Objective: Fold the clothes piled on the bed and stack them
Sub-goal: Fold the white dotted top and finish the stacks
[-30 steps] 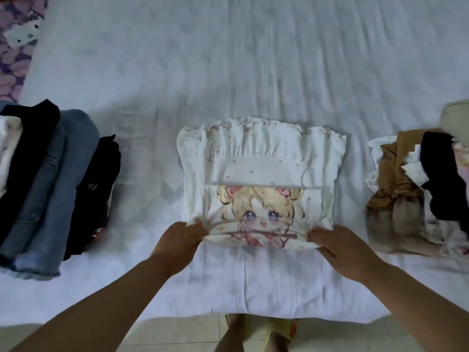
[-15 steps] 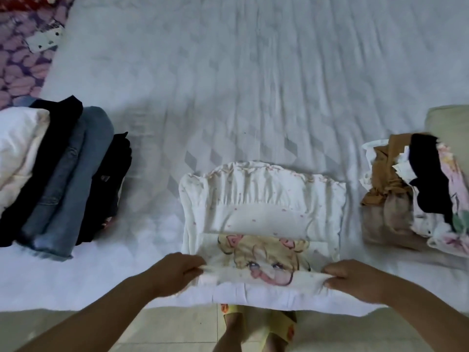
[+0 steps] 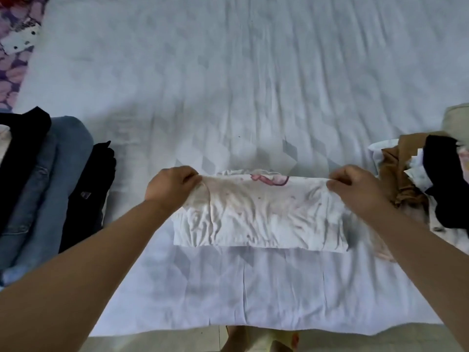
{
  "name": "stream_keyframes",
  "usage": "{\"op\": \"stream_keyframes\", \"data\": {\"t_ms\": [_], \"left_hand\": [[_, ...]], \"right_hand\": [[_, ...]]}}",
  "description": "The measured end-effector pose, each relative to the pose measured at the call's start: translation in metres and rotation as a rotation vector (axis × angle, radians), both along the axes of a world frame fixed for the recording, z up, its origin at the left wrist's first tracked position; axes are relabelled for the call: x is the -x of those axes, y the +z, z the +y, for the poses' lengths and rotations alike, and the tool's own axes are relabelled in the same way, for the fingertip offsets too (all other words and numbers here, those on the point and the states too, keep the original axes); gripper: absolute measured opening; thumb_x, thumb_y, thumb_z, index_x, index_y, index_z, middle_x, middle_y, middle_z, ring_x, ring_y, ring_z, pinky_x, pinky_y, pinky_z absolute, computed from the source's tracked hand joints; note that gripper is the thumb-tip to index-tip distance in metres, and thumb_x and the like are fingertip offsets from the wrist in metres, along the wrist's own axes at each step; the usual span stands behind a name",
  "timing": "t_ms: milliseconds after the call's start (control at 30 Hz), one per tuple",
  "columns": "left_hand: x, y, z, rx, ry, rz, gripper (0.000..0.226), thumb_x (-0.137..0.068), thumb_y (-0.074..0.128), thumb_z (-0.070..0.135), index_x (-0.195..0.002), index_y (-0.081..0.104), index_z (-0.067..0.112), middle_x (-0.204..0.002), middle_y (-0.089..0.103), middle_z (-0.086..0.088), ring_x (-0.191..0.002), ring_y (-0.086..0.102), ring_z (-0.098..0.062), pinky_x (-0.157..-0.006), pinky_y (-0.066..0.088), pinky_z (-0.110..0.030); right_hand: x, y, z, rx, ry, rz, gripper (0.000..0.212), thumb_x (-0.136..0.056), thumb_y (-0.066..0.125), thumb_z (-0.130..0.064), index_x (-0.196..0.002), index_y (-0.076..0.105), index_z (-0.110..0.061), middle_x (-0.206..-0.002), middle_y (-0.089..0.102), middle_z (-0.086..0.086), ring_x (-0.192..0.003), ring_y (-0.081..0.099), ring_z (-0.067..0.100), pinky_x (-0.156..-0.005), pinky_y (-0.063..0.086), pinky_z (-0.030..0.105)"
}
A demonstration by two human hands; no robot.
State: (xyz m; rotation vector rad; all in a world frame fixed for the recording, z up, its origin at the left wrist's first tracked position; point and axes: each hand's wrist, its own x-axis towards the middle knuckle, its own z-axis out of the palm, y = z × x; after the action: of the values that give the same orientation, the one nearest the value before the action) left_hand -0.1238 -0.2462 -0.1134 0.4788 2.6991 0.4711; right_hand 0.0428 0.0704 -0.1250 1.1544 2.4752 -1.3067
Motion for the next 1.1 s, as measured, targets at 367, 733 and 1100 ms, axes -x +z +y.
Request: {"op": "stream_keyframes", "data": {"t_ms": [367,733,1100], "left_hand": [[-0.069,-0.063,0.044,0.167,-0.617,0.117,0.059,-0.082,0.042,0.045,-0.127,0.059,0.011,-0.141,0.049,-0.012,-0.129,0.047,-0.03,-0.102,0.04,-0.047],[-0.079,-0.06,0.024,0.118,-0.576,0.087,0.056,-0.09,0.041,0.039,-0.14,0.044,0.012,-0.153,0.03,-0.011,-0.142,0.027,-0.028,-0.115,0.018,-0.041],[-0.066,-0.056,-0.128,0.052,-0.3,0.135,0.036,-0.08,0.043,0.031,-0.107,0.062,0.018,-0.117,0.062,-0.004,-0.104,0.052,-0.018,-0.082,0.05,-0.032]], "right_hand": [[-0.044,-0.046,-0.048,-0.206,-0.184,-0.453,0.1,-0.061,0.079,-0.057,-0.135,0.037,-0.005,-0.131,0.049,0.018,-0.124,0.041,0.039,-0.097,0.038,0.047],[0.005,-0.002,-0.083,-0.11,-0.231,-0.122,0.025,-0.079,0.062,-0.016,-0.1,0.052,-0.009,-0.088,0.061,0.008,-0.084,0.058,0.032,-0.071,0.044,0.034],[0.082,0.029,-0.257,-0.147,0.467,-0.033,0.055,-0.089,0.052,-0.049,-0.133,0.034,-0.02,-0.114,0.06,0.0,-0.106,0.059,0.025,-0.08,0.042,0.031]]}}
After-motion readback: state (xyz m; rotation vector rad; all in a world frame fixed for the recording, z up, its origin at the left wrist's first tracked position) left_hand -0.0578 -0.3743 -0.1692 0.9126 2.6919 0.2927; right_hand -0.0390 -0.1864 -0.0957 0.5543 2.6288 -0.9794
